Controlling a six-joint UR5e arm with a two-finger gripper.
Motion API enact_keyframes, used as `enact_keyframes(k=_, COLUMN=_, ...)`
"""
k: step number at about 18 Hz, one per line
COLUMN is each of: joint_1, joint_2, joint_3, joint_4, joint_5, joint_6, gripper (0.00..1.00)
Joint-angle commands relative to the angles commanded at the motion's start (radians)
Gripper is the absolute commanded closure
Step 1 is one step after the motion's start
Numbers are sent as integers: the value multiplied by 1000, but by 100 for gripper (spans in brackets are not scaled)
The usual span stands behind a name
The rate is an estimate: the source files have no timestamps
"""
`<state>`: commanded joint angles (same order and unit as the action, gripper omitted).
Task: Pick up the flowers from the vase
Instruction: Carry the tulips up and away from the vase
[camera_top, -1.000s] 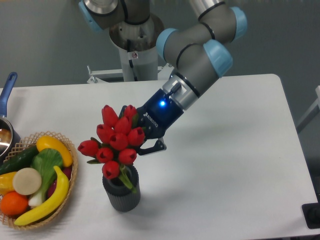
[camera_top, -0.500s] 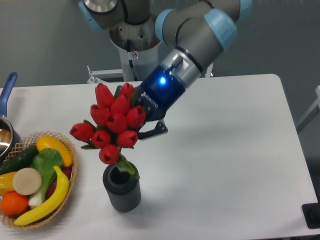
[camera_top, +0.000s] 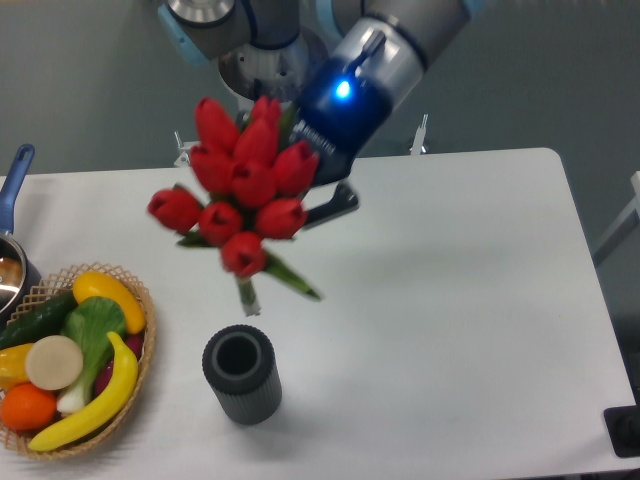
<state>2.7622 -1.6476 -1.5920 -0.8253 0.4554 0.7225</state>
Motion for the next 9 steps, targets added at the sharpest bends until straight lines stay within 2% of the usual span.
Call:
enact_keyframes(k=5, joint_1=180, joint_2=-1, joint_3=-17, joint_4=2, joint_5=23, joint_6=11, gripper=69)
enact_keyframes(k=7, joint_1=227, joint_2=-8, joint_3=-19, joint_4=2, joint_5=23, joint_6=20, gripper=69)
enact_keyframes(k=9, joint_1=273, joint_2=-6, joint_3=-54, joint_4=3, joint_5=25, joint_6=60, gripper=69)
